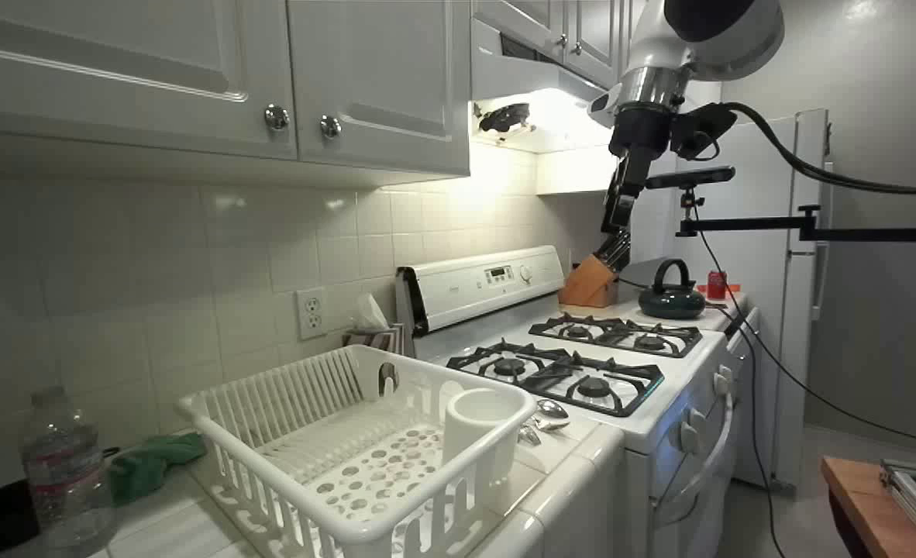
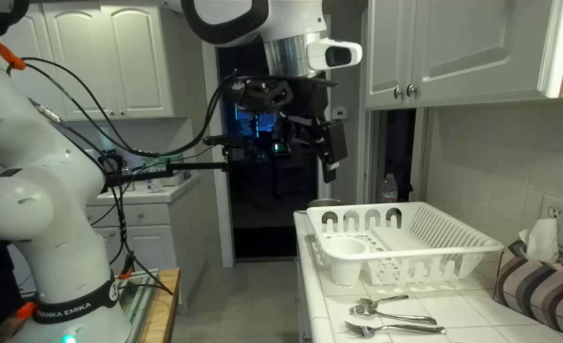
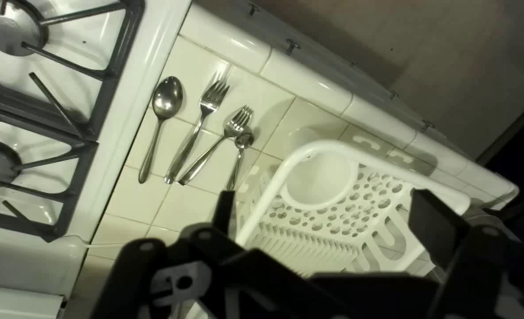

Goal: Put one silver spoon and silver fork on the dishrack.

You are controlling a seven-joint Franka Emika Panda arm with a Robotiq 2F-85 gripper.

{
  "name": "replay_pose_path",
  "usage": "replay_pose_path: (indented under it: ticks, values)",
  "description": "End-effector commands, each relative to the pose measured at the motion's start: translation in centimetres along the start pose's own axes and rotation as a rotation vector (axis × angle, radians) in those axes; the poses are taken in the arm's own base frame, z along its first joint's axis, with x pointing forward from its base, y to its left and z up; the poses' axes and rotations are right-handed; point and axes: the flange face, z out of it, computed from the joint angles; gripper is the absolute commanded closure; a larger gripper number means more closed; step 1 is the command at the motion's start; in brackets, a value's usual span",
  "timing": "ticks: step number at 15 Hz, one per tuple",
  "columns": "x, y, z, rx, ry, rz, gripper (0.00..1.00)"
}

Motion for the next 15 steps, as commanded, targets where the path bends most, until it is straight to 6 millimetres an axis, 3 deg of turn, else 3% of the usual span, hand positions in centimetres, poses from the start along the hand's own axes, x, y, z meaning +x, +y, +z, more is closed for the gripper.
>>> replay_pose_path:
  ticks: [1,5,7,9,15]
  values:
    - [0.0,0.0,0.0,0.001,-0.001,0.000,0.00]
    - [0.0,0.0,0.0,0.001,-0.001,0.000,0.00]
    - [1.6,1.4,0.9,-0.066,0.076,0.136,0.00]
    - [2.9,3.9,2.6,-0.112,0.146,0.218,0.00]
    - [4.9,8.5,9.3,-0.235,0.251,0.437,0.00]
